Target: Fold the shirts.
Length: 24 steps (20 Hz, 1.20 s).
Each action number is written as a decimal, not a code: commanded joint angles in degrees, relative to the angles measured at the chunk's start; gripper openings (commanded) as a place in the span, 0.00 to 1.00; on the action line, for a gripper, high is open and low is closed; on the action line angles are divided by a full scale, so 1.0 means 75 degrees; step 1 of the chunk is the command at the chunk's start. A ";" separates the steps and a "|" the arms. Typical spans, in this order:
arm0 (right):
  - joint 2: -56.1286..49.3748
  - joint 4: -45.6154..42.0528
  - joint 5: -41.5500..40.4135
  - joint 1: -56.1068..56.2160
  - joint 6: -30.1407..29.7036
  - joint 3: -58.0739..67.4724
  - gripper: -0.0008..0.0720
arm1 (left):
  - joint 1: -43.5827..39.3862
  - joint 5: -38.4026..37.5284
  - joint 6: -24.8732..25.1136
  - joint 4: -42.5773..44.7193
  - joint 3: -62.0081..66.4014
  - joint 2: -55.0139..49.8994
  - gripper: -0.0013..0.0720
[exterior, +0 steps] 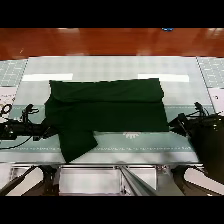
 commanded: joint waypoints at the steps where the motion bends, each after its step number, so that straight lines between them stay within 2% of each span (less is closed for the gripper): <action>1: -0.0484 0.0495 -0.0481 0.0653 -0.0248 0.0070 0.57 | 0.0000 0.0105 0.0006 -0.0006 0.0006 -0.0006 0.04; 2: -0.0536 0.0501 -0.0568 0.0976 -0.0262 0.0192 0.54 | 0.0000 0.0122 0.0006 -0.0003 0.0009 -0.0006 0.04; 3: -0.0545 0.0501 -0.0580 0.1244 -0.0297 0.0367 0.34 | 0.0006 0.0146 0.0006 -0.0003 0.0017 -0.0006 0.04; 4: -0.0542 0.0504 -0.0458 0.1402 -0.0420 0.0565 0.10 | 0.0006 0.0143 0.0009 0.0003 0.0087 -0.0006 0.04; 5: -0.0539 0.0487 -0.0254 0.1483 -0.0606 0.0804 0.04 | 0.0006 0.0125 0.0009 0.0003 0.0221 -0.0006 0.04; 9: -0.0344 0.0038 0.0440 0.1411 -0.0551 0.1679 0.04 | 0.0006 0.0128 -0.0029 -0.0055 0.1064 -0.0006 0.04; 11: -0.0303 0.0102 0.0530 0.1437 -0.0530 0.2055 0.04 | -0.0003 0.0198 -0.0023 -0.0498 0.1472 -0.0012 0.04; 15: -0.0335 0.0420 -0.0184 0.1883 -0.0513 0.2640 0.04 | -0.0023 0.0903 -0.0023 -0.1533 0.2107 -0.0361 0.04; 20: -0.1241 0.0443 -0.1393 0.2690 0.0210 0.3786 0.04 | -0.0868 0.1221 -0.0230 -0.1740 0.3637 -0.2127 0.04; 22: -0.1711 0.0443 -0.1510 0.2719 0.0350 0.4322 0.04 | -0.1198 0.1221 -0.0291 -0.1740 0.4441 -0.2923 0.04; 24: -0.2197 0.0443 -0.1504 0.2719 0.0367 0.4832 0.04 | -0.1376 0.1212 -0.0670 -0.1737 0.5240 -0.3672 0.04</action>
